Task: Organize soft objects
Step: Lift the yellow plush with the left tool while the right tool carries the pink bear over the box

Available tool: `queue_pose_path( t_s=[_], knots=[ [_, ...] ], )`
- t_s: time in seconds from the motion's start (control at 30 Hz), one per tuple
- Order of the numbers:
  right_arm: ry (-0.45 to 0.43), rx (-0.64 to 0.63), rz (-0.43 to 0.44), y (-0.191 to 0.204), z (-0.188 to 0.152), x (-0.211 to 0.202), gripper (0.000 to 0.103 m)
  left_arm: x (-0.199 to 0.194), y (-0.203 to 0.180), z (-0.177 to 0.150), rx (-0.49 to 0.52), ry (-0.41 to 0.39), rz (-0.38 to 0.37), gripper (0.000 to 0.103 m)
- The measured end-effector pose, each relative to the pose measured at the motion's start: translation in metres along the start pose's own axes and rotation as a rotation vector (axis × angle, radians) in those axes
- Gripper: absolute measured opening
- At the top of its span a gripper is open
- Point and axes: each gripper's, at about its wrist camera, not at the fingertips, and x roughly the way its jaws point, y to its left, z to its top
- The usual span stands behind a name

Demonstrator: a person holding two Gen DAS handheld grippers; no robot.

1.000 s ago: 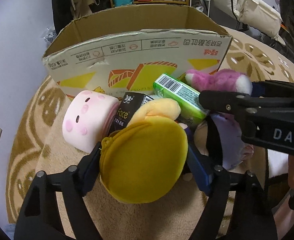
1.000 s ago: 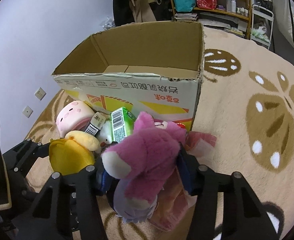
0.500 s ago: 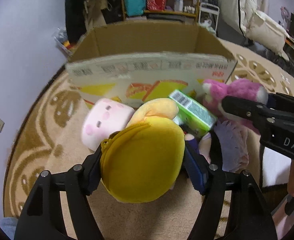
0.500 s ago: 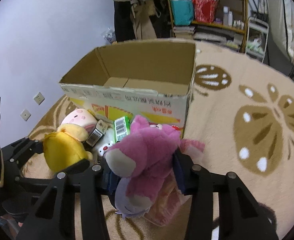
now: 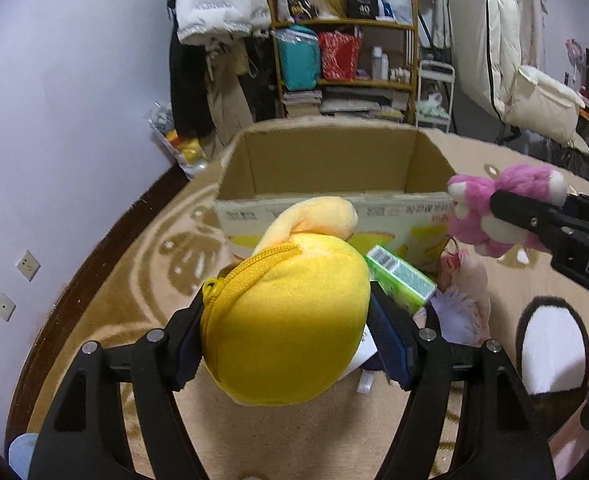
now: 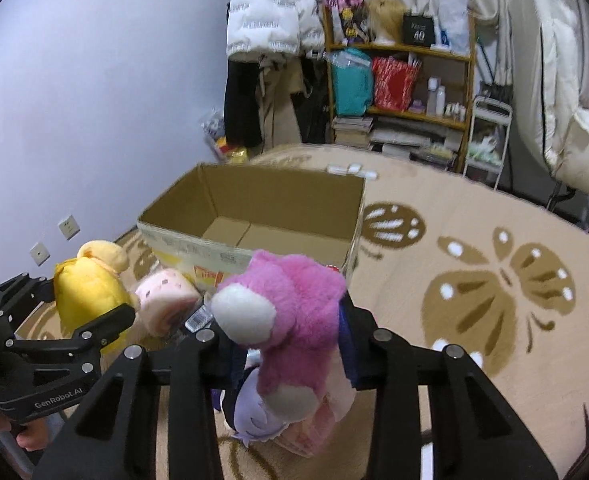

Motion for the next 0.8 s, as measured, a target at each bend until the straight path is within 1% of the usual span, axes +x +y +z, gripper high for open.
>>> queue_pose_path(
  t_s=[0.13,0.37,0.67,0.8],
  knots=[
    [-0.069,-0.018,-0.034,0.002,0.008,-0.019,0.040,-0.011,0.005,0.005,-0.013,-0.057,0.022,0.072],
    [-0.145,-0.039,-0.059,0.008,0.022,-0.033,0.040,-0.018,0.010,0.014,-0.026,-0.108,0.033,0.072],
    [-0.198,-0.056,-0.076,0.011,0.044,-0.026,0.040,-0.022,0.006,0.032,0.009,-0.183,0.056,0.072],
    [-0.218,-0.047,-0.078,0.009,0.056,-0.017,0.040,-0.018,0.008,0.042,0.014,-0.199,0.070,0.072]
  ],
)
